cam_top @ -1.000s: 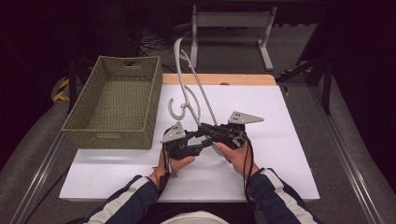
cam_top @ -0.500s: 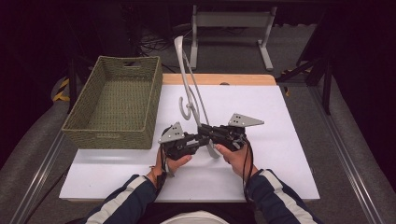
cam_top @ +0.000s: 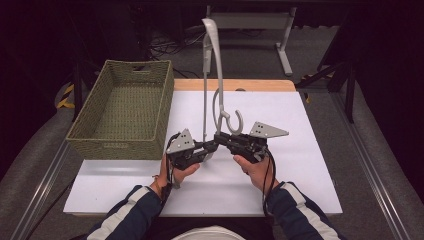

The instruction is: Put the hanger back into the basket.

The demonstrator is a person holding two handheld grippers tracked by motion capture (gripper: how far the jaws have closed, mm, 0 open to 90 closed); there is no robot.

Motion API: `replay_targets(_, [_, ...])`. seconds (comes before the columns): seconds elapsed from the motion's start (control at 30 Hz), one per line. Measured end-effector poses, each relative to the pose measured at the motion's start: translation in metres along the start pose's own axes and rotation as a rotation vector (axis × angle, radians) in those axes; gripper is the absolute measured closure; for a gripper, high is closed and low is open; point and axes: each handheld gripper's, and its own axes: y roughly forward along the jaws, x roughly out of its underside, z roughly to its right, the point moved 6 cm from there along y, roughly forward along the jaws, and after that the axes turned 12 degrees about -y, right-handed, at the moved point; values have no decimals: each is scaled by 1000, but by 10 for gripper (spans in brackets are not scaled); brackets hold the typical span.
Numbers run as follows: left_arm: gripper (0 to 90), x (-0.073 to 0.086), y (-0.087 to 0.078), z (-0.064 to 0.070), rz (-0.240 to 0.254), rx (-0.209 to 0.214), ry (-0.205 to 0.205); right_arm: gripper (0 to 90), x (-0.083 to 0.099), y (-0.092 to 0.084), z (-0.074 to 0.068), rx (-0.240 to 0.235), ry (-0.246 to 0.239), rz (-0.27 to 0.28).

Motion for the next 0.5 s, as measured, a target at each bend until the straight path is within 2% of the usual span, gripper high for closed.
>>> replay_targets(0.1, [826,-1,-1,2,-17,-22,6,808,-1,-1,0,9,-3,-6])
replay_targets(0.17, [826,-1,-1,2,-30,-35,27,792,0,-2,0,19,-13,-11])
replay_targets(0.33, [827,-2,-4,1,-44,-40,48,749,-2,-8,1,41,-37,-25])
replay_targets(0.4, [828,-2,-6,-1,-41,-43,37,701,-1,-13,4,58,-36,-32])
replay_targets(0.5, [829,-3,-7,-2,-40,-54,25,687,0,-24,8,75,-50,-43])
